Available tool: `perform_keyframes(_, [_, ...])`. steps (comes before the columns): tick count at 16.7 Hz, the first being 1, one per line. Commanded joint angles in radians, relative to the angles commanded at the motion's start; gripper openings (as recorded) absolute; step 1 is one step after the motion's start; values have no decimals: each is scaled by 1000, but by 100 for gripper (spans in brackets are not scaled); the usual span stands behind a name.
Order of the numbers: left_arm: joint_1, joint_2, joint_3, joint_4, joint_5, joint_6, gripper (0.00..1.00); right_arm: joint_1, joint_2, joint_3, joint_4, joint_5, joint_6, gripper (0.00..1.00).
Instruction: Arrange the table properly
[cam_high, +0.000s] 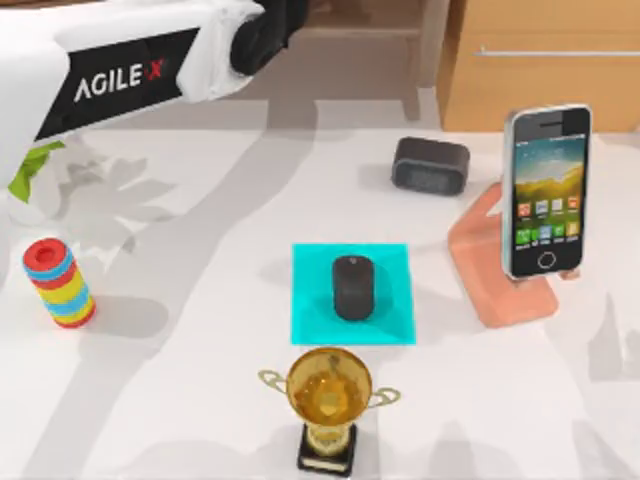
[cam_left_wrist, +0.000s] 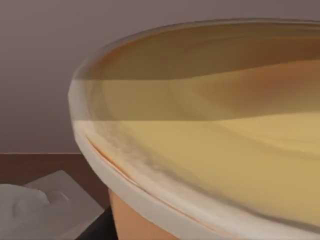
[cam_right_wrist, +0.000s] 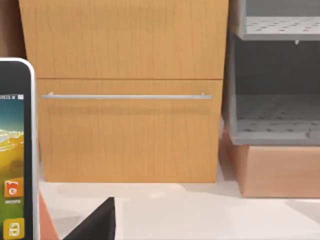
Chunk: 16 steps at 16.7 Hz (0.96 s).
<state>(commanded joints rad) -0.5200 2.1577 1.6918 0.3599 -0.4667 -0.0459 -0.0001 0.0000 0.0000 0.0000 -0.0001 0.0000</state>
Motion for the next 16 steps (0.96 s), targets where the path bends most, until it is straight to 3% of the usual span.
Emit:
perform_keyframes(10, [0,0,0,0,0,0,98,0,0,0,0,0,0,100])
perform_keyframes(16, [0,0,0,0,0,0,100,0,0,0,0,0,0,100])
